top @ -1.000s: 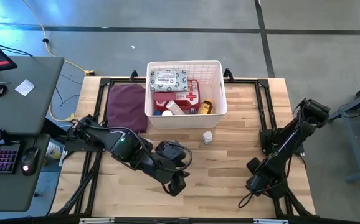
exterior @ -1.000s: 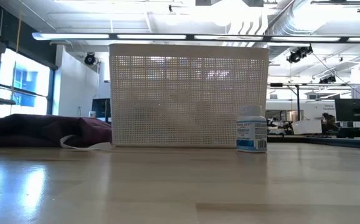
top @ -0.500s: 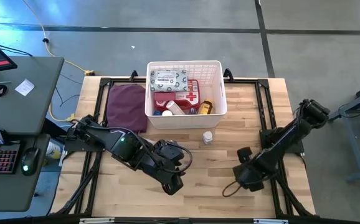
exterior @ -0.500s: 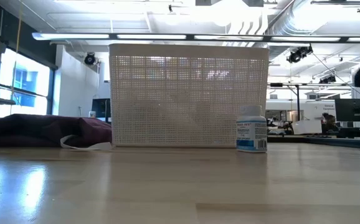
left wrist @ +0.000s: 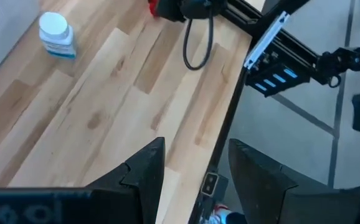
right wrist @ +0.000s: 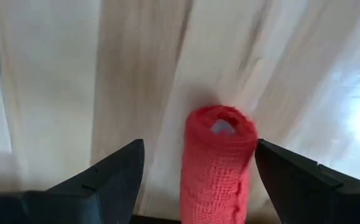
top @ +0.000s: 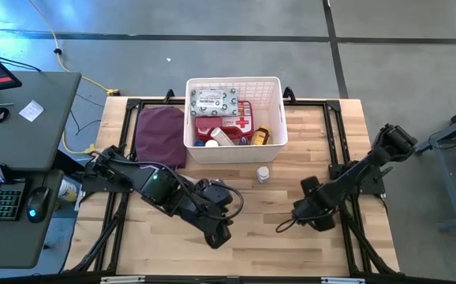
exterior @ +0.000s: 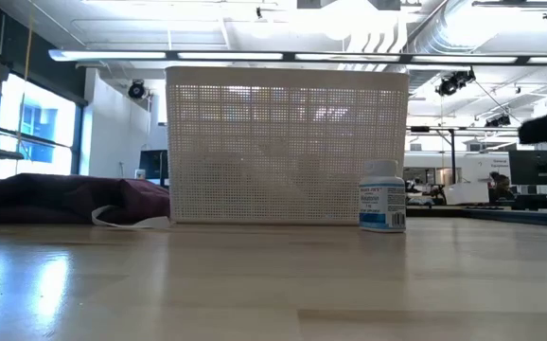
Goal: Pick & place medical supplies in basket/bin
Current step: Put the red rolled bandage into the white bin
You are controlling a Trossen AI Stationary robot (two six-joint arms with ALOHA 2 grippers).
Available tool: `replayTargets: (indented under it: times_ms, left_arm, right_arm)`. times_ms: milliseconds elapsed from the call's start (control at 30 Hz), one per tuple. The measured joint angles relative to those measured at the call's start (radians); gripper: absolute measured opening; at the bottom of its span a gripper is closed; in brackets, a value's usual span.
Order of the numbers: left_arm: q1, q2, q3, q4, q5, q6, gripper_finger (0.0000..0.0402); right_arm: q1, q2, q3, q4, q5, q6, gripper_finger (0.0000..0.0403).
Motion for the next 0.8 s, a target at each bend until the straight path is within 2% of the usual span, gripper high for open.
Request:
replayTargets:
  times_ms: [133,300,467,600,800]
  left_arm:
    - [0.000,0.000,0.000,-0.008,0.007,-0.012,0.0209]
    - [-0.001,0.000,0.000,-0.009,0.037,-0.030,0.0209]
    - [-0.003,0.000,0.000,-0.009,0.057,-0.035,0.0209]
    - [0.000,0.000,0.000,-0.011,0.058,-0.018,0.0209]
    - [0.000,0.000,0.000,-0.044,0.059,0.010,0.0209]
  right_arm:
    - [0.015,0.000,-0.070,0.002,-0.036,-0.016,0.0294]
    - [0.013,0.000,-0.144,0.020,-0.039,0.090,0.0294]
    - [0.013,-0.001,-0.152,0.027,-0.053,0.175,0.0284]
    - [0.013,-0.001,-0.153,0.067,-0.060,0.233,0.0245]
    - [0.014,-0.001,-0.155,0.139,-0.074,0.361,0.0157]
